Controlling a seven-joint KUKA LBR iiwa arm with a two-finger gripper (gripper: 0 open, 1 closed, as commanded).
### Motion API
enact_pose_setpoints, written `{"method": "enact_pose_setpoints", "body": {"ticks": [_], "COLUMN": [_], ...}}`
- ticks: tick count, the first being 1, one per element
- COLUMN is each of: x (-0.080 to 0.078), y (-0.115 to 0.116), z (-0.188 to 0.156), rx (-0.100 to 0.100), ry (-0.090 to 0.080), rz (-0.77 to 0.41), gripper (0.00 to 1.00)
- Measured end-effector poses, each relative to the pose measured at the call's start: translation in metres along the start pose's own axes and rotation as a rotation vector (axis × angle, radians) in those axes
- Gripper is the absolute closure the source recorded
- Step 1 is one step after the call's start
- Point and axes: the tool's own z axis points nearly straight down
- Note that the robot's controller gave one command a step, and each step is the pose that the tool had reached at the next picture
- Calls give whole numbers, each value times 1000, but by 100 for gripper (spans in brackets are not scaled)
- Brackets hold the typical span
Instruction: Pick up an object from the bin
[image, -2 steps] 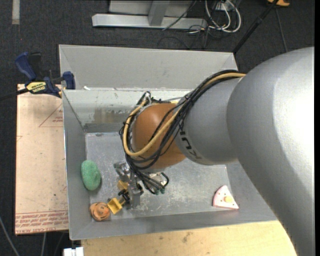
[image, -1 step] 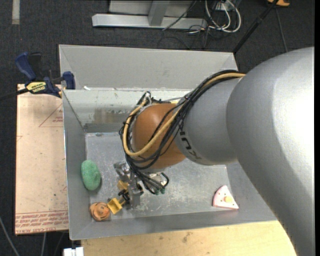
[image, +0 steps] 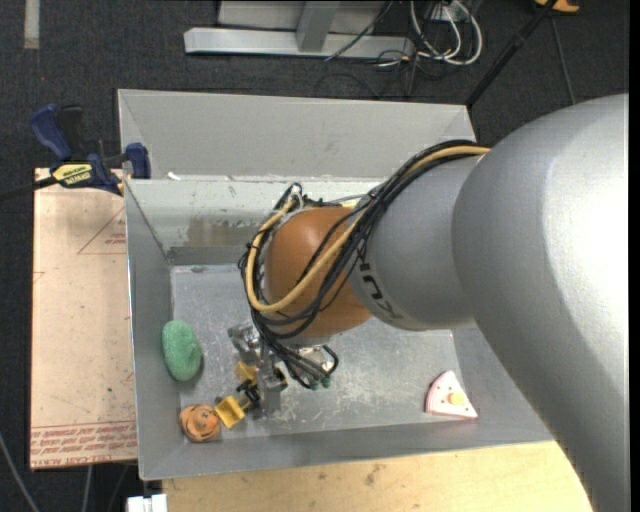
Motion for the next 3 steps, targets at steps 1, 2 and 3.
{"method": "enact_pose_setpoints", "body": {"ticks": [1, 2, 3], "x": [0, 0, 0], "y": [0, 0, 0], "z": [0, 0, 0], "rx": [0, 0, 0], "ry": [0, 0, 0], "rz": [0, 0, 0], "gripper": [100, 100, 100]}}
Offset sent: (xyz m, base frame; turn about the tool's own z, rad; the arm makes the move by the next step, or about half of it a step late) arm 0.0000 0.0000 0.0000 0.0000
